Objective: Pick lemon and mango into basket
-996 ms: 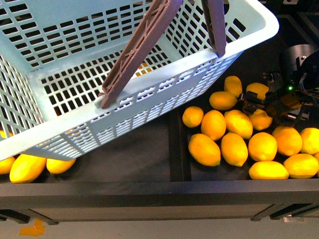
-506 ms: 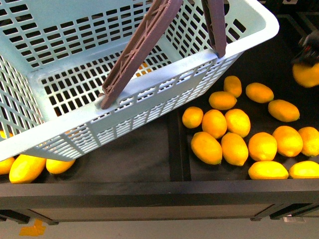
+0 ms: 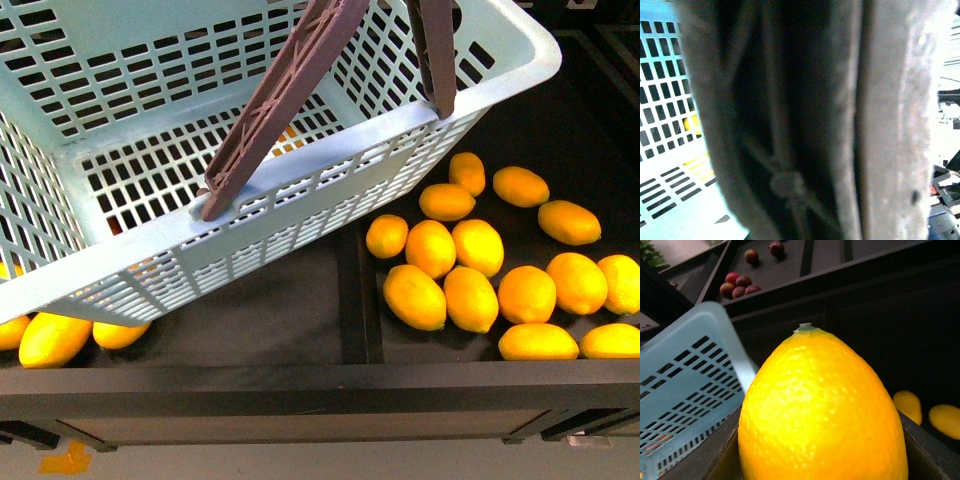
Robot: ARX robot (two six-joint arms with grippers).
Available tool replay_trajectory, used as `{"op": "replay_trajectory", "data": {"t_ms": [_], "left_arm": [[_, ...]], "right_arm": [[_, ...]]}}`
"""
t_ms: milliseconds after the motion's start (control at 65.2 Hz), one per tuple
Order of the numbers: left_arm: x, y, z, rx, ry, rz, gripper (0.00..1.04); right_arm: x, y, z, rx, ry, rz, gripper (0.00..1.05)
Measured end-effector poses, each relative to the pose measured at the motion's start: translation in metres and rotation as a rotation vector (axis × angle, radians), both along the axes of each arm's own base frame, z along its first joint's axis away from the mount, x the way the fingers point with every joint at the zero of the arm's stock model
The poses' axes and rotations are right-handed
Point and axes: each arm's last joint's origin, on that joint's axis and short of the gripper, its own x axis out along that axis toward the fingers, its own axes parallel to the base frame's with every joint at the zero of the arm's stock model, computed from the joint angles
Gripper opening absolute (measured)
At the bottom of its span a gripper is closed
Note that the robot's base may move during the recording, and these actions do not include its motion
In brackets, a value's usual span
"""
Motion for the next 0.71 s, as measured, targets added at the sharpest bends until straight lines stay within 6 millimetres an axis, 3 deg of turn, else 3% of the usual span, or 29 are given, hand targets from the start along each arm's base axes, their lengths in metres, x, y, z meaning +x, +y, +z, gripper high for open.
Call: {"op": "replay_trajectory", "data": {"t_ms": [261,445,598,705], "left_arm": [[0.000,0.000,0.000,0.000,0.000,-0.001,0.14],[0.000,0.000,0.000,0.000,0.000,0.000,0.14],[0.000,0.000,0.000,0.000,0.000,-0.001,0.14],[0.000,0.000,-0.001,0.003,0.002,0.001,0.14]], "right_arm": [[0.010,0.064,-0.001,-0.002,0.020,0.060,0.65],[0.003,0.086,-0.011,-0.004,0.057,0.105,0.65],[0.002,0.091,-0.016,-0.025,0.068,0.059,0.97],[0.003,0.082,-0.012,-0.039,0.049,-0.046,0.96]]}}
